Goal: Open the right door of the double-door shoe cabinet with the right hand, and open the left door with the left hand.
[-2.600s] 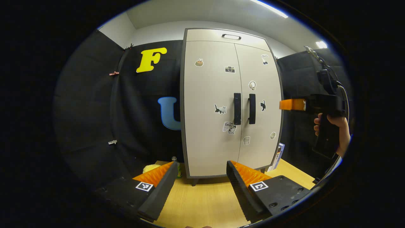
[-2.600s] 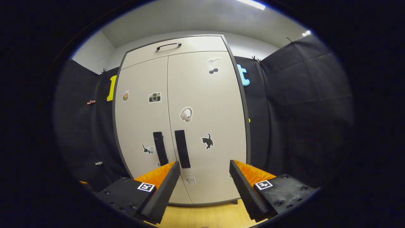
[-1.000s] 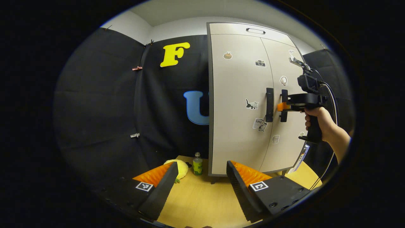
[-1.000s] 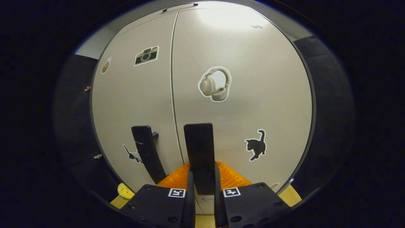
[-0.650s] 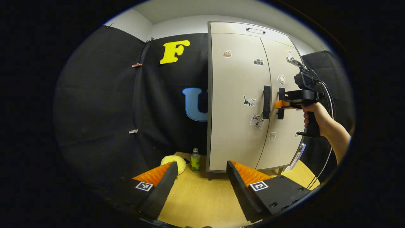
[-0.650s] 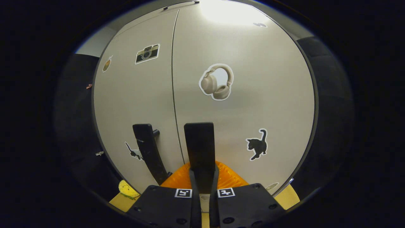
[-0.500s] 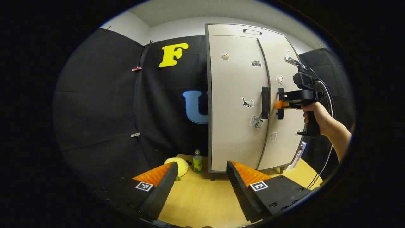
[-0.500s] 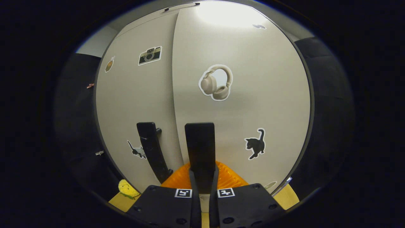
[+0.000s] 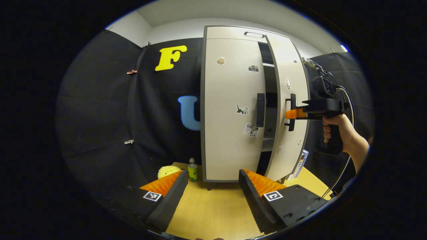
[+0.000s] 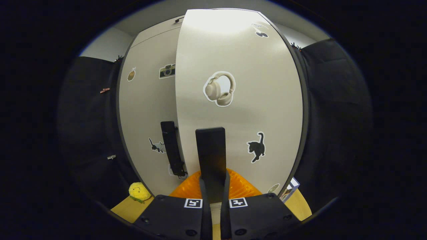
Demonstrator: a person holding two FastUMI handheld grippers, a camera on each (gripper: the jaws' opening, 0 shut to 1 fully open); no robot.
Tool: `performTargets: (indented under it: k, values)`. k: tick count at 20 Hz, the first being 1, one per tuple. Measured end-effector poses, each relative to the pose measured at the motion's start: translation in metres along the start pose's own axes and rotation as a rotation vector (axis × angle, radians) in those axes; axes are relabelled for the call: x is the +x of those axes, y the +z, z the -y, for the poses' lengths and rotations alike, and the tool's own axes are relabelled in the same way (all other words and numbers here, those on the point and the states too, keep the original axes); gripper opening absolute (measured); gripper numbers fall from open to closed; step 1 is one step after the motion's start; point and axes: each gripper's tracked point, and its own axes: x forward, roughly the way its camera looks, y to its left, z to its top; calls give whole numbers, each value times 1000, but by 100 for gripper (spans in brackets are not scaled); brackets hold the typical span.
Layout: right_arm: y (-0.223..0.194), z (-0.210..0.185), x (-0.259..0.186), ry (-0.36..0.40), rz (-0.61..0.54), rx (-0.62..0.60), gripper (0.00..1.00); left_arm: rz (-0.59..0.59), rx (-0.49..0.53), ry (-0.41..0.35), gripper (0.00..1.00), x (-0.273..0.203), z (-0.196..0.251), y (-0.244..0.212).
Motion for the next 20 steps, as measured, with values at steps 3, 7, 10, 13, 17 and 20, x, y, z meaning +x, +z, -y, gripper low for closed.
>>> performTargets:
  k: [3, 7, 10, 13, 17, 20]
  values:
    - [-1, 7, -14, 13, 6, -13, 14, 1, 12, -26, 95, 10, 15, 1]
    - [-1, 20, -32, 23, 20, -4, 14, 11, -8, -60, 95, 18, 39, 9]
    - [0, 31, -44, 21, 39, -3, 13, 20, 4, -85, 95, 23, 55, 14]
    - [1, 44, -55, 9, 34, -10, 13, 21, 11, -112, 95, 26, 73, 15]
    - [1, 61, -65, -14, 52, -10, 13, 20, 13, -136, 95, 30, 93, 14]
    - [2, 75, -72, -47, 46, -24, 12, 18, 12, -161, 95, 29, 106, 14]
